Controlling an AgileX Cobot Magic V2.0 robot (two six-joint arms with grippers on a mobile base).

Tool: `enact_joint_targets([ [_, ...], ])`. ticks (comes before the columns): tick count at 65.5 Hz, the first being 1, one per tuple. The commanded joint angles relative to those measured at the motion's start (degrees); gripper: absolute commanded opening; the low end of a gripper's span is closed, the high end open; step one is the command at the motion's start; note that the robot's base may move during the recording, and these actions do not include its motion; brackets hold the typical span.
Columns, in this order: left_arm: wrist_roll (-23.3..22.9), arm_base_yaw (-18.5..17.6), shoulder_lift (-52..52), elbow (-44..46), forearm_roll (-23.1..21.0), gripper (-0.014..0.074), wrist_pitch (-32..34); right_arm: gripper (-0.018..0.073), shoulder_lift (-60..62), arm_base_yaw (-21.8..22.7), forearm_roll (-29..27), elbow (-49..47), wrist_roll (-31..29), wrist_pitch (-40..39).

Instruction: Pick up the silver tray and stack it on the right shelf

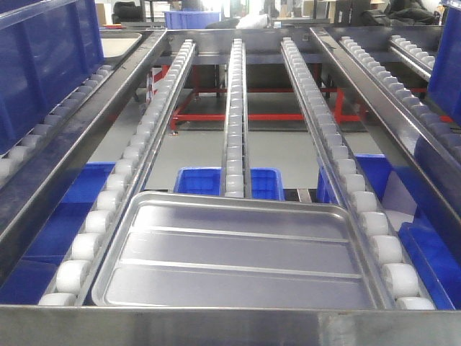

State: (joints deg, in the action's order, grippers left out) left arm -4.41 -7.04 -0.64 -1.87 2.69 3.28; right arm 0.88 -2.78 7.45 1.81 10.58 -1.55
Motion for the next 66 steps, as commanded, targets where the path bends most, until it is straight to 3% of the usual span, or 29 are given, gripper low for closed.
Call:
enact_joint_targets([
  [1, -0.1, -0.3, -0.6, -1.3, -0.1, -0.0091, 5.4, 0.0055, 0.8, 0.3, -0.2, -0.1, -0.3, -4.9],
  [16, -0.1, -0.4, -0.5, -0.7, 1.5, -0.0091, 5.3, 0.0055, 0.8, 0.3, -0.2, -0.4, -0.2, -9.9],
  [26, -0.9, -0.4, 2.1, 2.7, 16.8, -0.0091, 4.4, 0.0055, -2.9, -0.2, 1.4, -4.1, -0.2, -3.9],
  [32, -3.0, -0.4, 6.3, 5.4, 19.6, -0.0091, 4.5, 0.0055, -7.8, -0.6, 1.9, -6.0, -0.4, -4.1],
  [36, -4.3, -0.4, 10.5, 7.2, 19.6, -0.0091, 4.5, 0.0055, -11.8, -1.1, 5.3, -7.7, -0.7, -4.1],
  [47, -4.3, -1.2, 24.0, 13.2, 19.6, -0.0091, 8.6, 0.0055, -23.8, -4.1, 20.9, -12.9, -0.7, -5.2],
  [56, -4.3, -6.2, 36.7, 19.3, 20.6, -0.0091, 8.5, 0.0055, -35.4, -8.0, 22.1, -16.5, -0.7, -7.7],
  [66, -4.3, -16.8, 48.4, 24.8, 21.0, -0.0091, 8.6, 0.0055, -46.7, -13.3, 22.0, -20.6, 0.6, -9.5],
])
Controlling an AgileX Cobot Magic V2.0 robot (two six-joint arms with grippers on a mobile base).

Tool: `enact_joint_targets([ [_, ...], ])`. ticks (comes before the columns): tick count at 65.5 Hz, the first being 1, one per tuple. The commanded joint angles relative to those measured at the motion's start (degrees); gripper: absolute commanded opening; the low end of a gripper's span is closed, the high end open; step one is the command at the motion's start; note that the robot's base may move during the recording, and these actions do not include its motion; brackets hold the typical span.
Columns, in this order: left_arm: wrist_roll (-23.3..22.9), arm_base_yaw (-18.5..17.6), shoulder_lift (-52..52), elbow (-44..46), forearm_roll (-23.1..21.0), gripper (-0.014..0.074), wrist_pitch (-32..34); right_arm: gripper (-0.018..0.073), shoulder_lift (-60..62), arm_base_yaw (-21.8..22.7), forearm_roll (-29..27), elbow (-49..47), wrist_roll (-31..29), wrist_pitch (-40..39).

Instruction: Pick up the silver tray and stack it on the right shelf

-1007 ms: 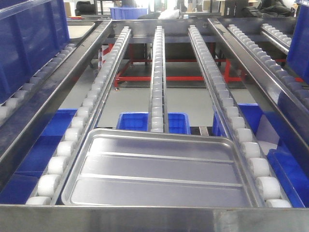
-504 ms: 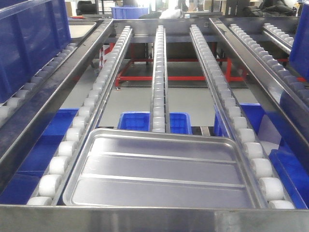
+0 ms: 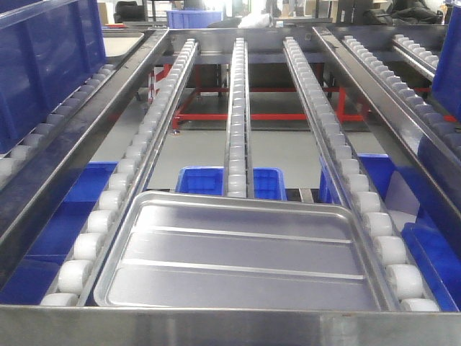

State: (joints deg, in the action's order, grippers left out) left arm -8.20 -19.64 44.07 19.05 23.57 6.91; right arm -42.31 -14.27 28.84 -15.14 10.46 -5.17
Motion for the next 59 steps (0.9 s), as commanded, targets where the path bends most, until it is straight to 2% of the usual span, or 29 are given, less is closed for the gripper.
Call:
enact_joint_targets([
  [1, -0.5, -5.5, 4.8, 4.4, 0.0, -0.0091, 5.1, 0.0055, -4.6, -2.2, 0.6, -4.0, 1.4, -6.6],
  [6, -0.5, -10.6, 9.3, 6.2, -0.2, -0.0091, 5.4, 0.0055, -8.2, -4.6, 0.5, -5.5, 4.2, -9.2],
  [11, -0.5, -15.1, 12.8, 7.1, -0.4, -0.0091, 6.0, 0.0055, -11.0, -6.1, 0.5, -5.7, 4.4, -11.5],
  [15, -0.5, -17.3, 14.5, 7.4, -0.4, -0.0091, 7.8, 0.0055, -12.1, -6.9, 0.5, -5.7, 5.1, -12.0],
  [20, -0.5, -19.7, 15.6, 7.4, -2.7, -0.0091, 10.4, 0.0055, -12.9, -7.1, -0.6, -5.8, 7.9, -11.5],
  [28, -0.5, -21.0, 16.0, 7.4, -9.2, -0.0091, 11.3, 0.0057, -13.2, -7.1, -4.4, -6.5, 18.7, -6.5],
  [35, -0.5, -21.0, 16.1, 7.4, -20.0, -0.0091, 11.2, 0.0057, -13.2, -7.1, -6.3, -8.7, 28.1, 1.9],
  [39, -0.5, -21.0, 16.1, 7.5, -25.5, -0.0091, 11.1, 0.0057, -13.2, -7.1, -6.3, -10.9, 30.9, 8.0],
  [42, -0.5, -21.0, 16.1, 7.8, -27.0, -0.0091, 10.2, 0.0057, -13.3, -7.1, -6.3, -12.7, 31.0, 12.3],
  [46, -0.5, -21.0, 16.5, 9.3, -28.0, -0.0091, 6.6, 0.0059, -14.0, -7.2, -6.3, -15.5, 31.0, 18.1],
  [51, -0.5, -21.0, 17.9, 14.3, -30.2, -0.0091, -4.1, 0.0060, -16.3, -7.5, -6.3, -20.0, 30.9, 26.8],
  [54, -0.5, -21.0, 19.8, 17.6, -30.3, -0.0091, -11.6, 0.0060, -18.3, -8.4, -6.3, -22.8, 30.9, 31.8],
  [59, -0.5, -21.0, 22.8, 22.6, -29.3, -0.0091, -16.4, 0.0061, -21.1, -11.2, -6.3, -25.9, 31.2, 35.6],
])
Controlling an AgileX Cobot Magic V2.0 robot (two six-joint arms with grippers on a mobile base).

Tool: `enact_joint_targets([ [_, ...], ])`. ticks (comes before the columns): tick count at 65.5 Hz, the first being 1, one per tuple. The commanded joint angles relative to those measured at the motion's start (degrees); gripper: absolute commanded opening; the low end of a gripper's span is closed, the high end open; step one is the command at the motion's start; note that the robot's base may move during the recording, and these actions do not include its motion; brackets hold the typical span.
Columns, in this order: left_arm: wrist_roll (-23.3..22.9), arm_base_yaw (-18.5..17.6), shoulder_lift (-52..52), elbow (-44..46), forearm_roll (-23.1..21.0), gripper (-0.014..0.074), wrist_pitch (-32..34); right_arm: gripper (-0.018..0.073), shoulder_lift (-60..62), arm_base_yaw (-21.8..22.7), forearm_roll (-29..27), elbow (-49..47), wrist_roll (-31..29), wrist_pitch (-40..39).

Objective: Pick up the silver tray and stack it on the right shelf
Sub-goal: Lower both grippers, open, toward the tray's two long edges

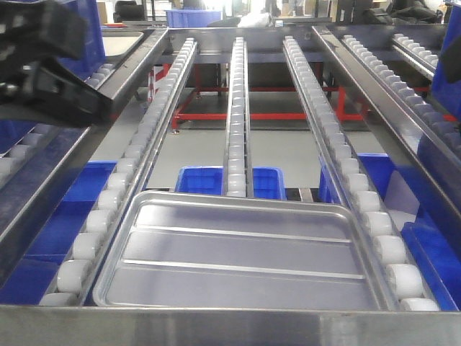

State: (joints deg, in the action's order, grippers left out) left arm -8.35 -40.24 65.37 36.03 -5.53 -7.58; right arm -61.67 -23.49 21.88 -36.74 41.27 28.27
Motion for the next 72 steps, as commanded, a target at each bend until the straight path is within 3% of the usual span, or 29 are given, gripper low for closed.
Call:
enact_joint_targets([
  [1, -0.3, -0.4, 2.0, 6.2, -0.2, -0.0091, -2.4, 0.0062, -2.2, -2.5, 0.7, -4.7, 0.7, 2.4],
  [4, -0.7, -0.4, 3.7, 8.5, -0.2, -0.0091, -4.4, 0.0062, -3.5, -4.3, 0.7, -5.8, 2.5, 3.4],
  [9, -6.5, -0.3, 6.4, 11.5, 3.8, -0.0091, -9.2, 0.0064, -5.5, -6.6, 1.2, -7.0, 8.8, 8.5],
  [12, -13.6, -0.3, 7.5, 12.4, 10.7, -0.0091, -11.5, 0.0064, -6.5, -7.6, 2.4, -7.3, 13.1, 11.2],
  [17, -29.0, -0.6, 8.3, 12.5, 27.4, -0.0091, -15.4, 0.0064, -7.4, -9.3, 4.6, -7.3, 16.6, 11.7],
  [20, -41.1, -1.4, 8.8, 12.5, 37.3, -0.0091, -19.9, 0.0064, -8.0, -10.5, 4.9, -7.5, 17.4, 11.2],
  [22, -45.8, -1.9, 8.8, 12.5, 41.4, -0.0091, -22.9, 0.0064, -8.5, -11.1, 4.8, -7.7, 17.7, 11.3],
  [25, -48.6, -3.0, 8.8, 12.5, 44.6, -0.0091, -27.1, 0.0064, -9.3, -11.7, 4.3, -8.1, 17.9, 11.8],
  [28, -48.7, -4.1, 8.8, 12.5, 44.3, -0.0091, -28.5, 0.0064, -10.4, -12.1, 3.0, -8.7, 17.9, 12.2],
  [33, -48.7, -5.7, 8.9, 12.5, 39.5, -0.0091, -28.6, 0.0063, -12.9, -12.1, 0.3, -9.9, 16.9, 11.7],
  [42, -48.7, -6.9, 8.9, 12.5, 31.6, -0.0091, -31.0, 0.0063, -17.2, -12.1, -7.0, -13.4, 9.9, 9.7],
  [49, -48.7, -6.9, 8.9, 12.6, 31.8, -0.0091, -33.0, 0.0063, -20.1, -12.0, -12.8, -15.2, 3.4, 9.4],
  [59, -48.6, -6.9, 9.8, 14.2, 32.0, -0.0091, -34.3, 0.0063, -21.9, -11.8, -13.8, -15.3, 2.4, 8.3],
  [64, -46.1, -6.9, 11.8, 15.8, 30.0, -0.0091, -34.5, 0.0063, -21.9, -11.3, -13.8, -15.3, 2.4, 8.4],
  [72, -39.2, -6.9, 16.3, 20.1, 23.0, -0.0091, -34.8, 0.0063, -21.9, -9.1, -13.8, -15.3, 2.4, 8.5],
])
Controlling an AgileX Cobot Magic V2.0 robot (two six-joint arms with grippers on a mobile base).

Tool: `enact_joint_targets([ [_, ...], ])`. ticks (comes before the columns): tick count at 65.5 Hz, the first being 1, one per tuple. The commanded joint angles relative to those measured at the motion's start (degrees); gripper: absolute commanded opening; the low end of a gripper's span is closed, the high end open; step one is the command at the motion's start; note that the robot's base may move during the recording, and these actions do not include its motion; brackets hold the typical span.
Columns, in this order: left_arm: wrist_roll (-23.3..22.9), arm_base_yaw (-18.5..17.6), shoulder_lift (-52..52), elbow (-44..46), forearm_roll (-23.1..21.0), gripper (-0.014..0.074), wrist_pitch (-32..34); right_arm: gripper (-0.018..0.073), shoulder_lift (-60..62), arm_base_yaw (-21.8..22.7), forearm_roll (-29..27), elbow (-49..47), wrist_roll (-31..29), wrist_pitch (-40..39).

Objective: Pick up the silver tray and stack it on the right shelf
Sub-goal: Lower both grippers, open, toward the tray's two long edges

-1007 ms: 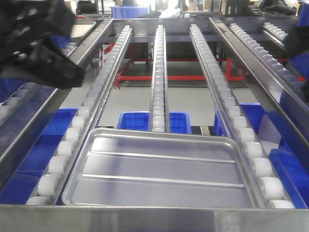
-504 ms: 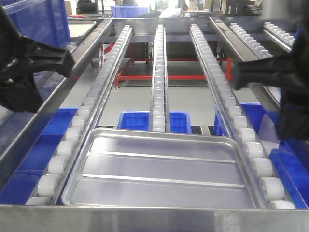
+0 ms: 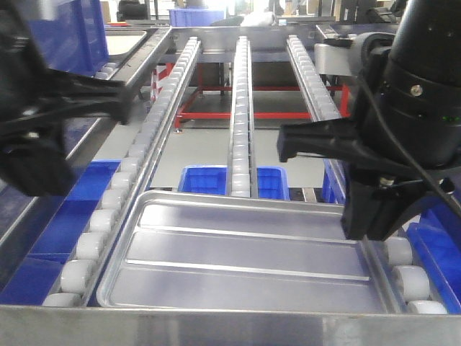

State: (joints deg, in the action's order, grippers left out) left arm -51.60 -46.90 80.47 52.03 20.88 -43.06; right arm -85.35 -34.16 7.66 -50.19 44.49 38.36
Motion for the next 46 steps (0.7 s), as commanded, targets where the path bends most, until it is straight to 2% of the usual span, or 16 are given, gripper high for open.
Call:
enact_joint_targets([
  [1, 4.6, -0.3, 1.7, 4.8, -4.3, -0.0091, 0.6, 0.0063, 1.8, 1.9, 0.5, -1.9, -0.8, -1.5],
  [7, 5.8, -0.3, 4.3, 7.1, -7.6, -0.0091, 0.0, 0.0063, 1.7, 3.5, 0.5, -1.9, -1.8, -1.2],
  [15, 5.8, -0.3, 5.9, 8.3, -7.9, -0.0091, 0.3, 0.0063, 1.5, 4.5, 0.5, -1.9, -5.1, -1.9],
  [24, 7.9, 0.2, 8.2, 9.5, -8.6, -0.0091, 0.7, 0.0063, 0.6, 5.9, 0.3, -1.9, -5.4, -2.6],
  [34, 9.1, 0.2, 8.6, 9.5, -7.6, -0.0091, -0.7, 0.0067, 0.2, 6.1, 0.2, -1.9, -5.4, -4.9],
  [46, 9.1, 0.2, 8.8, 9.5, -6.1, -0.0091, -0.5, 0.0157, -0.6, 6.1, -0.2, -1.9, -5.3, -6.2],
])
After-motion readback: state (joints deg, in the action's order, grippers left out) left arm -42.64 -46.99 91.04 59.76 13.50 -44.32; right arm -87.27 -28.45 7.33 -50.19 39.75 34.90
